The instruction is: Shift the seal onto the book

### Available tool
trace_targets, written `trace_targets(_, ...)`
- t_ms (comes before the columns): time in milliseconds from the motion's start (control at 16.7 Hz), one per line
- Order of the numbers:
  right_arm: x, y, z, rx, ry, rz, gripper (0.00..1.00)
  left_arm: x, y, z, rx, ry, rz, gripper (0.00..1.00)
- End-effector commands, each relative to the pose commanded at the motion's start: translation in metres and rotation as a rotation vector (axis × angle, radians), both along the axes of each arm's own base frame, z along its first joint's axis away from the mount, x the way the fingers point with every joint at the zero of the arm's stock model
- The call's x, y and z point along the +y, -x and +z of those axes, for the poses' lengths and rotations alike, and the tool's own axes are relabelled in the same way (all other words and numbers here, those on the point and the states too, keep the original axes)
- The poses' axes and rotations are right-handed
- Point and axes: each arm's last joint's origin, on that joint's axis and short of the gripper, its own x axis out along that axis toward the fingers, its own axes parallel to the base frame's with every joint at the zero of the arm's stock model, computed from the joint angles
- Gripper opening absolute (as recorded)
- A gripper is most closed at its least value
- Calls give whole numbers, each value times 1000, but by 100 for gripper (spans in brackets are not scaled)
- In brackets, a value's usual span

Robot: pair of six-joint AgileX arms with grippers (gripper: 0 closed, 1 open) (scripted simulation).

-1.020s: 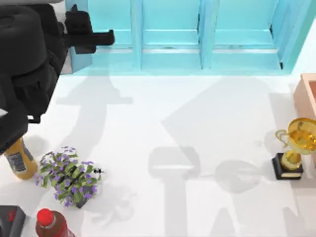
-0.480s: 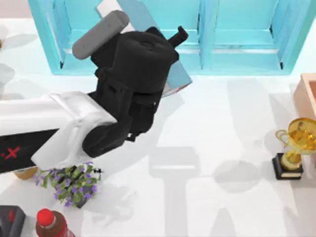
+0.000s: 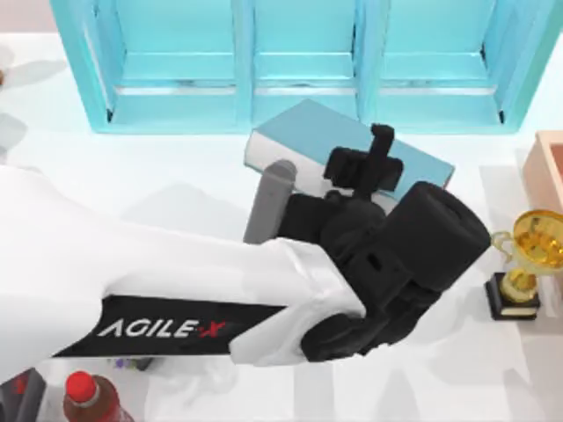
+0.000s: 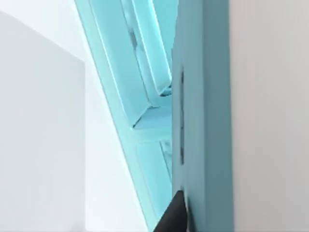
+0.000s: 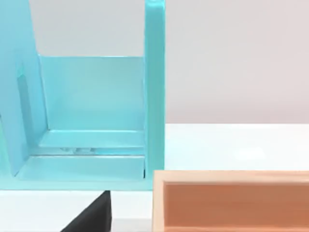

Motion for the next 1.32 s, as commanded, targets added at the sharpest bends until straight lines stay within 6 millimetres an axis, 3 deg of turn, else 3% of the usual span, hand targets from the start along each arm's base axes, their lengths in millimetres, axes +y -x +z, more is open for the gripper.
trace_targets(420, 0, 0, 0, 0, 0, 0, 100, -29, 34, -35, -69, 212, 140, 0)
trace_targets(1320, 0, 0, 0, 0, 0, 0, 100, -28, 40, -40, -72, 217, 151, 0)
